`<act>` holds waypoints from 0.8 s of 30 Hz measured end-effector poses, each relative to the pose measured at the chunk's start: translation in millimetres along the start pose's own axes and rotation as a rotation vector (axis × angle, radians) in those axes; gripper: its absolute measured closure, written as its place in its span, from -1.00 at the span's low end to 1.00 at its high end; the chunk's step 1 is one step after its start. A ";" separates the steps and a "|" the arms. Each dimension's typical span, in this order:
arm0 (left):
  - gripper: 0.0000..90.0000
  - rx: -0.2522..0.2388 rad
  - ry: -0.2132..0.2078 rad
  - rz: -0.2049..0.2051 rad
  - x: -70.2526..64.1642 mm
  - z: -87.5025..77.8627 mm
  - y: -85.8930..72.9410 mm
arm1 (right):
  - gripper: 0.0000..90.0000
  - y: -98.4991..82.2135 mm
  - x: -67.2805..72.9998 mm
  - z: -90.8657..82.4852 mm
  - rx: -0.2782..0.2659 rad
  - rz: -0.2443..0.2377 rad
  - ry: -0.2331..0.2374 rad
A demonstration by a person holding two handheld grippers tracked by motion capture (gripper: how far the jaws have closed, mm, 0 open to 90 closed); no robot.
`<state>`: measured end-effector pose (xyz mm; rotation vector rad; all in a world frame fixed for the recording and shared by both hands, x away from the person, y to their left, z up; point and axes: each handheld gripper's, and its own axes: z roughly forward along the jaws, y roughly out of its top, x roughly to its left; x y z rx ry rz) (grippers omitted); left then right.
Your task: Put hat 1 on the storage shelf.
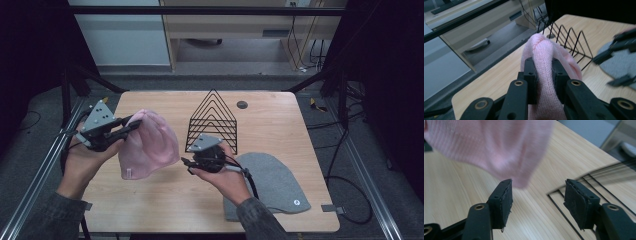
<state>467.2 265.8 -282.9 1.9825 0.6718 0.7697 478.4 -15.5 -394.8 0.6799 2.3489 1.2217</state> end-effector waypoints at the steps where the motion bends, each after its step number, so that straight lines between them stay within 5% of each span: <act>1: 0.73 -0.007 -0.004 -0.004 1.1 -1.2 4.5 | -0.14 0.0 0.0 0.0 0.000 0.000 0.000; 4: 0.73 -0.028 -0.010 -0.007 4.7 -6.3 18.1 | -0.16 24.2 -2.1 12.6 -0.030 0.025 0.061; 11: 0.73 -0.070 -0.016 -0.024 13.7 -15.4 38.4 | -0.09 52.7 -22.6 19.8 -0.054 0.059 0.066; 14: 0.73 -0.073 -0.021 -0.038 16.6 -15.7 40.7 | 0.08 55.8 -25.8 22.2 -0.061 0.059 0.092; 15: 0.73 -0.074 -0.023 -0.047 19.7 -15.6 42.7 | 0.38 58.3 -26.6 22.0 -0.064 0.048 0.120; 18: 0.72 -0.084 -0.027 -0.064 23.0 -15.5 45.0 | 0.70 63.2 -30.4 16.6 -0.079 0.042 0.138; 21: 0.72 -0.100 -0.024 -0.080 27.9 -17.5 48.3 | 0.78 69.8 -37.2 7.4 -0.090 0.035 0.161; 24: 0.72 -0.080 0.007 -0.051 33.5 -16.9 53.2 | 0.78 74.4 -43.8 -1.5 -0.083 0.019 0.154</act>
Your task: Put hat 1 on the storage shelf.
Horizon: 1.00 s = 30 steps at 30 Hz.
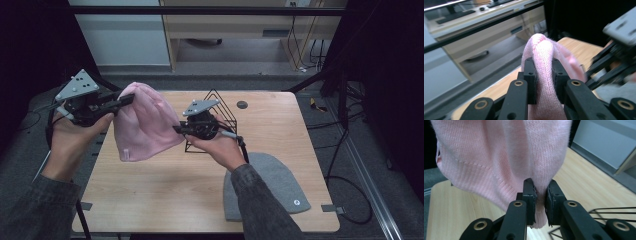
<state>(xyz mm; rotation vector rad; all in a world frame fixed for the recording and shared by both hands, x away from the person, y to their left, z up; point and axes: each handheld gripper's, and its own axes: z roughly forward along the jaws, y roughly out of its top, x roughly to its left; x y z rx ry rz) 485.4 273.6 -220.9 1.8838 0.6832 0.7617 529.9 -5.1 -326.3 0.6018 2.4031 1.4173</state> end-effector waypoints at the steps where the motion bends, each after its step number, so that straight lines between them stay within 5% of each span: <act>1: 0.72 0.005 0.003 0.003 5.3 4.3 5.2 | 0.79 6.5 -9.8 -11.9 -0.001 -0.002 -0.021; 7: 0.71 0.014 0.011 0.060 12.2 35.9 22.9 | 0.79 16.4 -37.1 -33.4 0.006 0.013 -0.072; 16: 0.70 0.034 0.017 0.043 21.6 90.9 44.4 | 0.79 14.6 -73.3 -52.5 -0.006 0.100 -0.134; 30: 0.69 0.036 0.058 0.086 13.5 128.9 44.8 | 0.80 -0.6 -100.2 -49.9 0.014 0.098 -0.242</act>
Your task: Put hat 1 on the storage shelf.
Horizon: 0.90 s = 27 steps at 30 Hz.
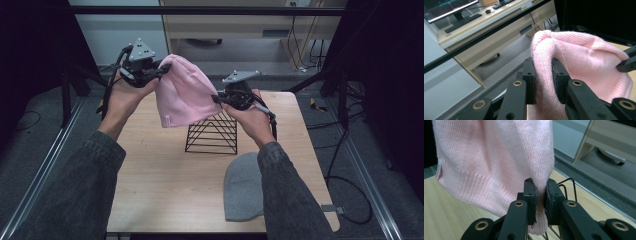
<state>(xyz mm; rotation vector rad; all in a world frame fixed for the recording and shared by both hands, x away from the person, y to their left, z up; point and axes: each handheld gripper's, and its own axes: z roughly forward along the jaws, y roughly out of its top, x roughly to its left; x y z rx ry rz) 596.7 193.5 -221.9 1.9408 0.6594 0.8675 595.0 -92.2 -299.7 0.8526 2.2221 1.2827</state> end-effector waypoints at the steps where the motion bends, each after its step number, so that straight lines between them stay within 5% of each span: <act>1: 0.69 -0.003 0.005 0.007 -0.9 3.2 -0.3 | 0.80 -0.9 -0.2 0.8 -0.003 0.002 -0.004; 15: 0.70 -0.005 -0.008 0.027 -16.1 13.5 -8.9 | 0.80 -25.3 0.0 1.7 -0.006 -0.002 -0.006; 27: 0.70 -0.023 -0.009 0.017 -21.8 -9.4 -21.8 | 0.80 -28.9 9.7 2.9 -0.008 -0.013 0.033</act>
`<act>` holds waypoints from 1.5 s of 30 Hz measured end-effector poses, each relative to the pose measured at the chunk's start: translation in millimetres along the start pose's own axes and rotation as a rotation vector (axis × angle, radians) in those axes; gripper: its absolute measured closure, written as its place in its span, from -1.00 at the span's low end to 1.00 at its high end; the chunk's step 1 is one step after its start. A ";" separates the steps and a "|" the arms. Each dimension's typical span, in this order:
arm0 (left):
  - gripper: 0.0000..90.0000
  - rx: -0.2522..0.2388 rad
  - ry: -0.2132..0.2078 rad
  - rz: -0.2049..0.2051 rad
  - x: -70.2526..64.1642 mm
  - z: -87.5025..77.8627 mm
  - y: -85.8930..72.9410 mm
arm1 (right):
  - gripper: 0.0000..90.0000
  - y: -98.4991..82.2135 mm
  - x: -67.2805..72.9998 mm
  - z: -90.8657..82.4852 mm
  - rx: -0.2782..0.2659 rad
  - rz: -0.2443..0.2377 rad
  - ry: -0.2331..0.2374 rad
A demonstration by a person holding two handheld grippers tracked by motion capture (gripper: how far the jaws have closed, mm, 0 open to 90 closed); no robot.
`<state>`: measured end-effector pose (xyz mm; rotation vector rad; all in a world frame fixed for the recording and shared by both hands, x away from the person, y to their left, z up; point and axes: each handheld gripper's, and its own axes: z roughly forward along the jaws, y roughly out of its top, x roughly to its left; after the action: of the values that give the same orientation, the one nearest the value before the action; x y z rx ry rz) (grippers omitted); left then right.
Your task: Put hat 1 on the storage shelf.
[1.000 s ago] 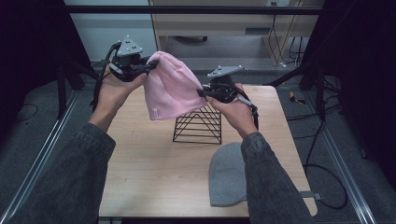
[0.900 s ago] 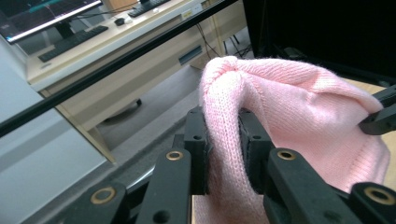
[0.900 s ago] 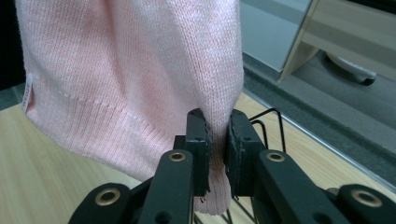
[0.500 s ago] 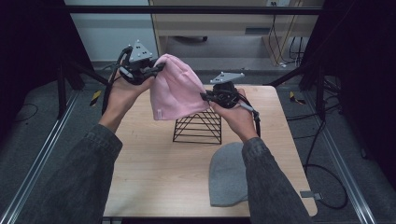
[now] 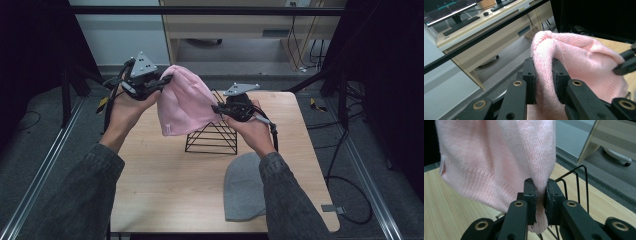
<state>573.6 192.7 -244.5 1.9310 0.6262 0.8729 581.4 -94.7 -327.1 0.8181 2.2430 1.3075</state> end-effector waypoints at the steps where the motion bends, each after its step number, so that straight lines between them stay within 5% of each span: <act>1: 0.70 0.003 0.000 0.004 -1.1 -1.7 -1.4 | 0.80 -0.1 0.5 0.5 0.007 -0.003 -0.003; 8: 0.69 0.015 -0.007 0.030 -10.2 -2.0 -6.6 | 0.80 -3.8 0.0 3.9 0.037 -0.016 -0.041; 14: 0.68 0.023 -0.003 0.044 -10.1 19.9 -8.7 | 0.80 -15.0 -4.3 5.4 0.040 -0.002 -0.076; 19: 0.68 -0.019 -0.008 0.044 -14.9 30.5 0.5 | 0.80 -19.8 -7.4 -0.3 0.032 -0.003 -0.090; 39: 0.65 -0.058 -0.057 0.130 -48.5 53.0 31.0 | 0.80 -49.5 -24.4 -31.6 -0.008 0.034 -0.157; 45: 0.66 -0.025 -0.090 0.117 -52.8 58.5 29.7 | 0.80 -54.2 -27.3 -37.4 -0.001 0.033 -0.173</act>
<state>588.6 110.6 -255.7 1.9882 0.4514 0.8566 563.7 -157.6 -355.4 0.9339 2.1019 1.2033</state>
